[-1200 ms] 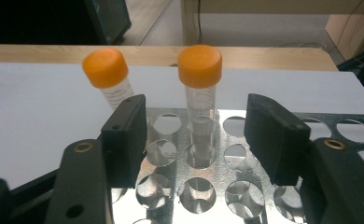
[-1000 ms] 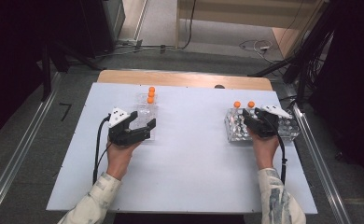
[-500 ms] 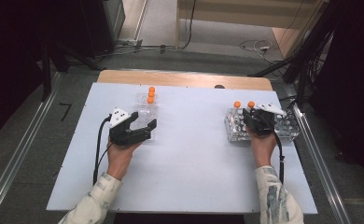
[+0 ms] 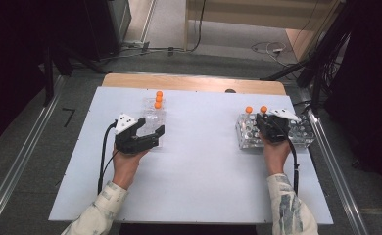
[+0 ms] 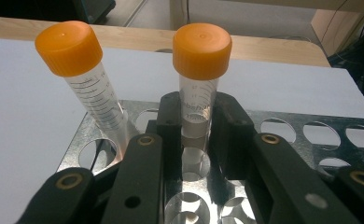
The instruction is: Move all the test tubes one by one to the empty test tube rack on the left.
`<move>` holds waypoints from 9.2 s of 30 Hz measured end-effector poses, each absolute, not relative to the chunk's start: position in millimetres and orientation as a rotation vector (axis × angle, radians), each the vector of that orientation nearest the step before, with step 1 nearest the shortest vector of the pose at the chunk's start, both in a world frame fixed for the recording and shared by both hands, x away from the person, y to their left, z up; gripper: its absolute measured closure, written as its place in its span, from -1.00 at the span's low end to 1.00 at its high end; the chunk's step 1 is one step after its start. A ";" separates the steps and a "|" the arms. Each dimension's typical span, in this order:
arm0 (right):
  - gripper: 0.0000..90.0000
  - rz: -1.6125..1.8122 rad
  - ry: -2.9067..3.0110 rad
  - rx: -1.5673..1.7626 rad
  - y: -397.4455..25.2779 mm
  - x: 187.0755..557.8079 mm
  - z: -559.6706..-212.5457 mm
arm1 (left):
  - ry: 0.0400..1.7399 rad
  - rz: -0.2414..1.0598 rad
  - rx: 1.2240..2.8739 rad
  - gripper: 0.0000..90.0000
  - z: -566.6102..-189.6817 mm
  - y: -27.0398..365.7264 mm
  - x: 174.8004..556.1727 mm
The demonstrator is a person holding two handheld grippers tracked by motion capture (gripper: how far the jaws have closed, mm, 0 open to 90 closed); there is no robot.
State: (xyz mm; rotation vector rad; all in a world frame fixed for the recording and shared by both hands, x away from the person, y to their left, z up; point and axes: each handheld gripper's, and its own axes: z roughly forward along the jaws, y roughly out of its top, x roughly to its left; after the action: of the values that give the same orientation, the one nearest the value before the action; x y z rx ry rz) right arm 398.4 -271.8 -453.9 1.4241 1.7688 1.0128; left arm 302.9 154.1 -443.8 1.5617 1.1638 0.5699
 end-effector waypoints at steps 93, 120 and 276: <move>0.61 1.264 2.109 1.023 -163.0 314.4 -439.6 | 1.082 0.578 1.611 -0.53 -441.5 137.6 292.3; 0.61 1.312 2.248 0.886 -114.8 294.7 -451.9 | 0.933 0.511 1.669 -0.52 -435.5 98.2 282.3; -0.30 1.283 1.994 1.138 -194.1 326.9 -421.9 | 1.178 0.700 1.552 -0.66 -445.3 160.9 300.4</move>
State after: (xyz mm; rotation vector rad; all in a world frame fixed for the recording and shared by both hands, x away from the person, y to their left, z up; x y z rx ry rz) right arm 326.9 -194.1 -421.9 1.1376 1.9943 1.2834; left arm 300.4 160.9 -445.3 1.5515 1.1779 0.6997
